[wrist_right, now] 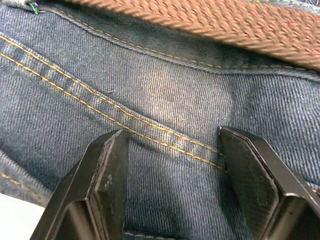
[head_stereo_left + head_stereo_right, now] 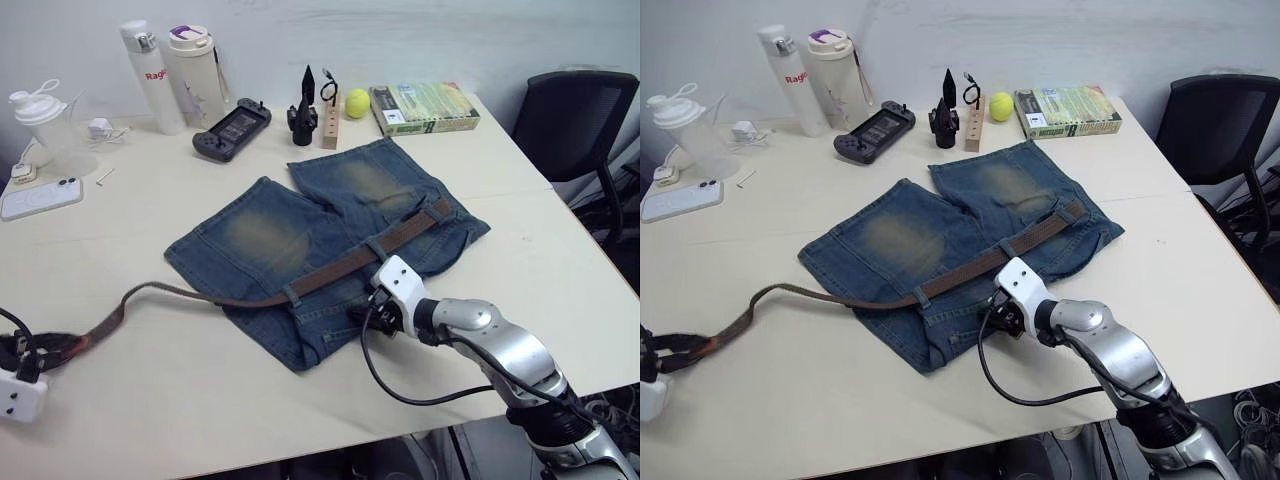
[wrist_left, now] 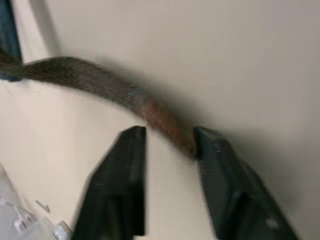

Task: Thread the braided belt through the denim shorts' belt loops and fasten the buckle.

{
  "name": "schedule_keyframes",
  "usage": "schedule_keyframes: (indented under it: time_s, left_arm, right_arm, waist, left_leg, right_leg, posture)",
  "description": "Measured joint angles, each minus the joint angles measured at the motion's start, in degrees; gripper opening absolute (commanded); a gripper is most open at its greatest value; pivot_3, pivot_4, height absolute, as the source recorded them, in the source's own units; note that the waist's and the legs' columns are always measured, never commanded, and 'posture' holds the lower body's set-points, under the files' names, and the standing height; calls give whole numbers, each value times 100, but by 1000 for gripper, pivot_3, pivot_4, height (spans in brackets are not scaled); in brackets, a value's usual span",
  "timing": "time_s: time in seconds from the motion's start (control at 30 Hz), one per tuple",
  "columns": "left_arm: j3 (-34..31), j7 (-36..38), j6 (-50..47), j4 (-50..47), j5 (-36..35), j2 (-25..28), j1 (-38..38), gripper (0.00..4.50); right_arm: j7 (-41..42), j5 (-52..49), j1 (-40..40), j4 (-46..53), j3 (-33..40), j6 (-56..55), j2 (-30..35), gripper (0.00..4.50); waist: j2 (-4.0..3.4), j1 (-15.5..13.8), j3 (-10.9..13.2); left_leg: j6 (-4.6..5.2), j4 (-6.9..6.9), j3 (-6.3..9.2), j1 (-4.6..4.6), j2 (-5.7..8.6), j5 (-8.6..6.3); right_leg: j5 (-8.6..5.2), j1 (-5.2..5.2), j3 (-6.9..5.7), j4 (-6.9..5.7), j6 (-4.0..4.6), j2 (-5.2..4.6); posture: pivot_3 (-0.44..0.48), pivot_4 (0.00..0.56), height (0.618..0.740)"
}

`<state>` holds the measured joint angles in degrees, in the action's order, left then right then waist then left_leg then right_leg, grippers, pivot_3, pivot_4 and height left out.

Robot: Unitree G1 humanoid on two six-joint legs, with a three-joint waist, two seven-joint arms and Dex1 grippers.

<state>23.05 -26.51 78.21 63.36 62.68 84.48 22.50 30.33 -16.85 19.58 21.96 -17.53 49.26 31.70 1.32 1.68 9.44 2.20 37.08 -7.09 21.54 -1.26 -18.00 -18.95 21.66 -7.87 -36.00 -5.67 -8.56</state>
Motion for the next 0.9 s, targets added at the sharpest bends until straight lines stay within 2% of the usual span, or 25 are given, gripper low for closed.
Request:
schedule_keyframes:
  time_s: [0.03,0.07,0.1,0.17,0.23,0.33,0.37,0.43,0.47,0.53,0.57,0.63,0.67,0.77,0.8,0.83,0.9]
  left_arm:
    - [2,80,73,31,-85,0,65,3468]
    - [0,240,174,64,-205,0,153,4074]
    - [-3,298,209,74,-250,0,178,4392]
    - [90,867,598,405,-654,-48,446,4392]
    - [444,1594,1048,554,-1286,-74,638,4392]
    - [1366,2584,1286,288,-2911,-8,646,4392]
    - [1716,2919,1196,-154,-3763,180,408,4392]
    - [2274,4171,330,-2065,-6289,970,-518,4392]
    - [2325,4647,-32,-2775,-7142,1205,-779,4392]
    - [2251,5769,-1267,-4979,-9419,1933,-1434,4392]
    - [2146,6117,-1692,-5766,-10199,2077,-1605,4392]
    - [1932,6529,-2322,-6729,-11272,2167,-1811,4392]
    - [1798,6656,-2587,-7017,-11635,2175,-1888,4392]
    - [1197,6733,-3438,-7672,-12451,1973,-2081,4479]
    - [1037,6711,-3688,-7848,-12545,1829,-2130,4479]
    - [879,6655,-3948,-8003,-12519,1608,-2159,4479]
    - [602,6513,-4632,-8432,-12189,836,-2149,4479]
  right_arm:
    - [8,7,-3,1,5,0,-1,3123]
    - [18,16,-4,2,9,0,-1,3123]
    - [22,19,-4,3,9,0,-1,3123]
    - [37,28,-11,4,19,-1,-1,3123]
    - [58,30,-22,6,32,-2,-2,3123]
    - [91,33,-28,1,51,-2,-2,3123]
    - [98,32,-18,-1,59,-2,-7,3123]
    - [117,20,-30,8,105,13,-9,3123]
    - [139,16,-36,18,137,41,3,3123]
    - [227,-62,-58,66,285,145,61,3123]
    - [264,-117,-60,111,366,211,87,3123]
    - [342,-262,-85,263,510,331,139,3123]
    - [387,-348,-109,343,586,390,161,3123]
    - [478,-741,-185,639,1003,718,186,3912]
    - [486,-879,-184,743,1195,828,185,4376]
    - [500,-1042,-181,830,1396,952,187,4446]
    - [589,-1465,-115,1008,1890,1219,270,4446]
  waist:
    - [1,0,-1]
    - [1,1,-1]
    - [0,3,0]
    - [4,5,-3]
    - [4,7,-2]
    - [1,7,0]
    - [9,17,8]
    - [24,47,31]
    - [30,44,32]
    - [43,2,40]
    - [38,-15,49]
    - [7,-19,76]
    - [-11,-20,95]
    - [-31,-24,131]
    - [-31,-15,137]
    - [-34,-13,138]
    - [-40,-22,151]
  left_leg:
    - [0,1,-2,0,1,0]
    - [0,1,-4,0,1,0]
    - [-2,2,-5,0,1,0]
    - [-10,1,-10,-1,1,4]
    - [-26,1,-14,-1,-1,10]
    - [-29,4,-13,-1,-3,8]
    - [-29,7,-13,0,-4,7]
    - [-41,16,-2,0,-13,3]
    - [-42,24,8,0,-14,1]
    - [-36,48,19,12,-8,-2]
    - [-28,66,21,17,-7,-6]
    - [-17,92,25,49,-4,-6]
    - [-11,96,29,62,0,-1]
    - [-13,93,36,66,3,9]
    - [-13,92,35,68,0,10]
    - [-14,90,34,70,-3,11]
    - [-11,90,32,78,-3,9]
  right_leg:
    - [0,0,2,0,0,-1]
    - [0,0,2,1,0,-1]
    - [0,0,2,1,0,-2]
    - [0,2,1,1,0,-2]
    - [-1,5,1,1,1,-2]
    - [-1,3,0,3,2,-3]
    - [-1,4,1,2,2,-3]
    - [-4,-1,3,3,12,1]
    - [-5,-11,3,6,12,3]
    - [-7,-25,6,19,15,3]
    - [-4,-33,6,17,11,3]
    - [3,-17,5,12,-1,11]
    - [5,-8,5,8,-4,13]
    - [5,-5,6,4,-5,47]
    - [5,-5,9,5,-6,74]
    - [7,-5,12,1,-10,85]
    - [11,-5,13,7,-16,91]
  posture:
    - [0,150,724]
    - [0,150,724]
    - [0,150,724]
    - [0,150,724]
    - [0,150,724]
    - [0,150,724]
    - [0,150,724]
    - [0,150,724]
    - [0,150,724]
    - [0,150,724]
    - [0,150,724]
    - [0,150,724]
    - [0,150,724]
    - [0,150,724]
    - [0,150,724]
    - [0,150,724]
    - [0,150,724]
